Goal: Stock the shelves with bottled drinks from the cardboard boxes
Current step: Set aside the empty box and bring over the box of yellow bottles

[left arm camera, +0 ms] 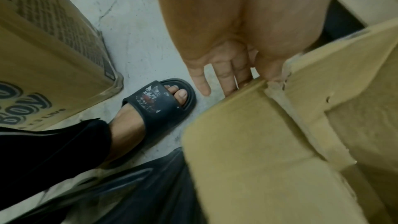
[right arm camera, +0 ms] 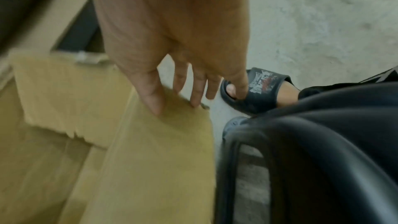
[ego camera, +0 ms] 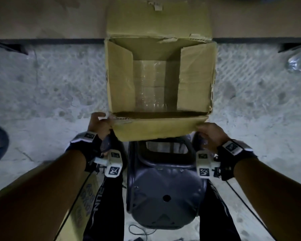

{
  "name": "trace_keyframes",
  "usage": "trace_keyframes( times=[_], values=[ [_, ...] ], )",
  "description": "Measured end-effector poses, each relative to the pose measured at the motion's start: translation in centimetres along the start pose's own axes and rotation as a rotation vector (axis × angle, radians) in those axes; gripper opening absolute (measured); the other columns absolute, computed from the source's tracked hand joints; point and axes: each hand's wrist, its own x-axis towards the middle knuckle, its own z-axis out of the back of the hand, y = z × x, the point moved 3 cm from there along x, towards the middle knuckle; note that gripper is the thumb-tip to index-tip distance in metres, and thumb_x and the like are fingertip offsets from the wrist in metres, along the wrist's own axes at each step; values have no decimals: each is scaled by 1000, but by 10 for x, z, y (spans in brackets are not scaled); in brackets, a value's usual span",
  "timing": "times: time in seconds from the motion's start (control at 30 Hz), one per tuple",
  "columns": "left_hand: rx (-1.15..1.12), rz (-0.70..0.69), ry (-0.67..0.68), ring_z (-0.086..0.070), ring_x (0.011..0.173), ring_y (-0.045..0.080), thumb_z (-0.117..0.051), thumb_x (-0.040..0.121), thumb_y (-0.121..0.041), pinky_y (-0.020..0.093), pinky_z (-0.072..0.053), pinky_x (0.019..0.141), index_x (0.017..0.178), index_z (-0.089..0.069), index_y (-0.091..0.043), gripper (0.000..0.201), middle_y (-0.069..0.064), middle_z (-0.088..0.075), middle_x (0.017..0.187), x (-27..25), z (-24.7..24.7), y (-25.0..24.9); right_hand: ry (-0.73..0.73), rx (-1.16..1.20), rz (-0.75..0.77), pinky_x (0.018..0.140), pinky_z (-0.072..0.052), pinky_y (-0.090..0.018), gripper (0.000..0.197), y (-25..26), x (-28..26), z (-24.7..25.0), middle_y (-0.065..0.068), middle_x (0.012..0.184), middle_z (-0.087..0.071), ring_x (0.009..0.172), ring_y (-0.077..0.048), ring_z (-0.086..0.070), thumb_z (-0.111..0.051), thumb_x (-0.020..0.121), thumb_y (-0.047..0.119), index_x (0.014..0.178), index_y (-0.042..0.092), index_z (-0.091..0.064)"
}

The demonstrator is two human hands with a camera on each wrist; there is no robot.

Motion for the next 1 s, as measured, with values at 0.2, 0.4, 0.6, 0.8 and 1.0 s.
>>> trace_keyframes(
  times=[0.2, 0.4, 0.6, 0.8, 1.0],
  values=[
    [44, 151, 81, -52, 55, 26, -53, 98, -25, 37, -55, 47, 91, -46, -15, 14, 13, -53, 85, -17, 5, -34, 144, 473, -70, 90, -50, -38, 8, 18, -27, 22, -10, 98, -69, 92, -23, -65, -56, 95, 18, 96, 15, -62],
    [-215, 218, 143, -62, 81, 32, -37, 99, -50, 40, -53, 67, 121, -43, -18, 39, 19, -64, 93, -21, 6, -45, -3, 641, -30, 89, -48, -37, 28, 42, -22, 34, -18, 102, -59, 91, -27, -63, -55, 97, 35, 111, 11, -55],
    [-110, 132, -30, -61, 77, 27, -49, 97, -43, 42, -53, 80, 112, -48, -12, 34, 14, -61, 89, 1, 7, -56, -263, -311, 305, 68, -46, -35, 23, 109, 14, 28, -13, 102, -59, 86, -32, -63, -64, 89, 30, 105, 17, -52],
    [422, -92, -65, -64, 93, 36, -58, 89, -38, 52, -55, 81, 111, -52, -16, 32, 15, -62, 108, 37, -12, -57, -270, -123, 580, 76, -51, -29, 44, 231, 62, 18, -5, 114, -58, 105, -27, -62, -69, 81, 28, 120, 17, -51],
    [468, -77, -100, -59, 104, 40, -43, 94, -31, 52, -53, 86, 120, -51, -15, 32, 17, -58, 120, 58, -21, -44, -82, -20, 524, 75, -45, -14, 46, 265, 72, -9, 4, 110, -52, 99, -11, -49, -58, 88, 32, 130, 12, -58]
  ],
)
